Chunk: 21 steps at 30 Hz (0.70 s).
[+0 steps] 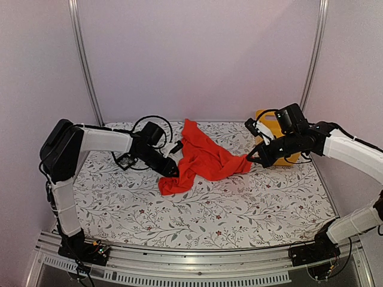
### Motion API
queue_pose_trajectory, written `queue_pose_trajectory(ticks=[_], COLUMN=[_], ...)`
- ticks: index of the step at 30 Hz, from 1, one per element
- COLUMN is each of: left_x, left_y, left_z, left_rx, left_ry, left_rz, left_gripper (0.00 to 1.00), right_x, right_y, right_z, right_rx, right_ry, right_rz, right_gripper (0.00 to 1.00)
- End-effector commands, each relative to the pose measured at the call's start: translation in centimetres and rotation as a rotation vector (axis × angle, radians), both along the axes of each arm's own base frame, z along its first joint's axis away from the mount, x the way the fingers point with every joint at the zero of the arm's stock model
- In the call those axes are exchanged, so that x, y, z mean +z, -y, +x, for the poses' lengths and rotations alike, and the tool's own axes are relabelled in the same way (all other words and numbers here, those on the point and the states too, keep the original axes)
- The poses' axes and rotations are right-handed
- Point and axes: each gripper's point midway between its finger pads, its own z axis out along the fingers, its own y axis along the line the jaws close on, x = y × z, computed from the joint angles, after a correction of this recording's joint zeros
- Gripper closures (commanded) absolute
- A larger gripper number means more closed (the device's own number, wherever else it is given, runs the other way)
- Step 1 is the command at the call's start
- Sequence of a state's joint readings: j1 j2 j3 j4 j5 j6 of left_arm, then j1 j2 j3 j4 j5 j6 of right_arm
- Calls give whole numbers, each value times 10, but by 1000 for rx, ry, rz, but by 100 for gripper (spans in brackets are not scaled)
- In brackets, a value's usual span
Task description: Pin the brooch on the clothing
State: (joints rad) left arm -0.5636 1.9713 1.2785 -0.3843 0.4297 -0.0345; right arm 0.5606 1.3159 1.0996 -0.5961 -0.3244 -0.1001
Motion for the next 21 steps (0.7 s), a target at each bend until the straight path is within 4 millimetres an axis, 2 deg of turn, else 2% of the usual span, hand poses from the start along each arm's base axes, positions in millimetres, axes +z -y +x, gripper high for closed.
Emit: queue_pose_trajectory(ticks=[1,4,6,8,10,13,16,21], left_x=[30,25,14,5,2,12,25,21], left_y=[19,19,12,12,16,25,35,25], left_z=[-13,-21,-19,-21,-23,-23,-24,-21], left_rx=[-57,-71,-64,-74,-85,-109,-131,-105], left_ry=[63,89,109,93,107,210,288,283], left_rz=[2,72,168,213,248,310,332,426], left_gripper=[69,62,64,67,66,59,58,62], right_x=[-7,-7,-7,-5,-3,-6,-9,-11], right_y=[-3,-5,-5,-6,-7,-7,-7,-8], right_z=[4,4,4,4,3,3,2,1], right_rx=[-5,1,3,6,9,10,6,6], right_ry=[-15,-22,-20,-18,-17,-26,-38,-50], right_rz=[5,9,14,22,28,27,22,27], right_gripper=[100,100,100,100,100,100,100,100])
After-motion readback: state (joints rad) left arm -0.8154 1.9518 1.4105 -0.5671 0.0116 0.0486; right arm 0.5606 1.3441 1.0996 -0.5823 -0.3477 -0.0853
